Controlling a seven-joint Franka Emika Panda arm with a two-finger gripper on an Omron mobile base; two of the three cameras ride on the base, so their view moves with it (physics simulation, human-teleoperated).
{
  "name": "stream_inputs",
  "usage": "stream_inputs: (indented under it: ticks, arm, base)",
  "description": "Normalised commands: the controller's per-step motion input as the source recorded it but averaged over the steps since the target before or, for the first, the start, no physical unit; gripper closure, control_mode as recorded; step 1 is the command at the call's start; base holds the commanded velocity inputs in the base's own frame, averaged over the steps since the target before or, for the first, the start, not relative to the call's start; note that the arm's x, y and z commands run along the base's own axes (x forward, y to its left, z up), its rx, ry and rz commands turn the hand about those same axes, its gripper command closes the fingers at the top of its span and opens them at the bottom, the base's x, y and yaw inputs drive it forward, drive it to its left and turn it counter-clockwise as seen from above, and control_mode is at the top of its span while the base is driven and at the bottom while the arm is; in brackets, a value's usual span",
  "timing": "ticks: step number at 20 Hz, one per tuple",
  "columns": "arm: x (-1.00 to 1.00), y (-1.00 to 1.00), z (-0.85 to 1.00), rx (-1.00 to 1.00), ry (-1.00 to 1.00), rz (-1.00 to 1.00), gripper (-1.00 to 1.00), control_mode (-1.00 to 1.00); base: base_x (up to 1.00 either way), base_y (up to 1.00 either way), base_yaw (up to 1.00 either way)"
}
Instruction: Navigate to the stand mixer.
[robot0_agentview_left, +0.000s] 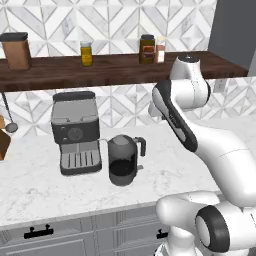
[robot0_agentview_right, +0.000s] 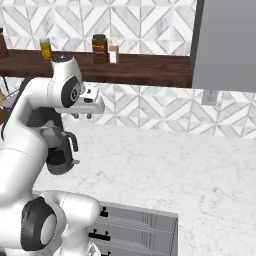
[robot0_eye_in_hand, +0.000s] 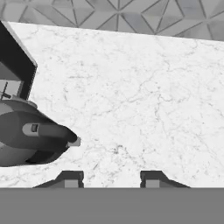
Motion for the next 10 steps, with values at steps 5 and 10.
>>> stream_inputs:
  ticks: [5,10]
  arm:
    - [-0.05,0.0,0.0,0.0,0.0,0.0,-1.0,1.0]
    - [0.0,0.0,0.0,0.0,0.0,0.0,-1.0,1.0]
  base:
    - [-0.26,0.14,0.03]
    - [-0.67,0.5,0.35]
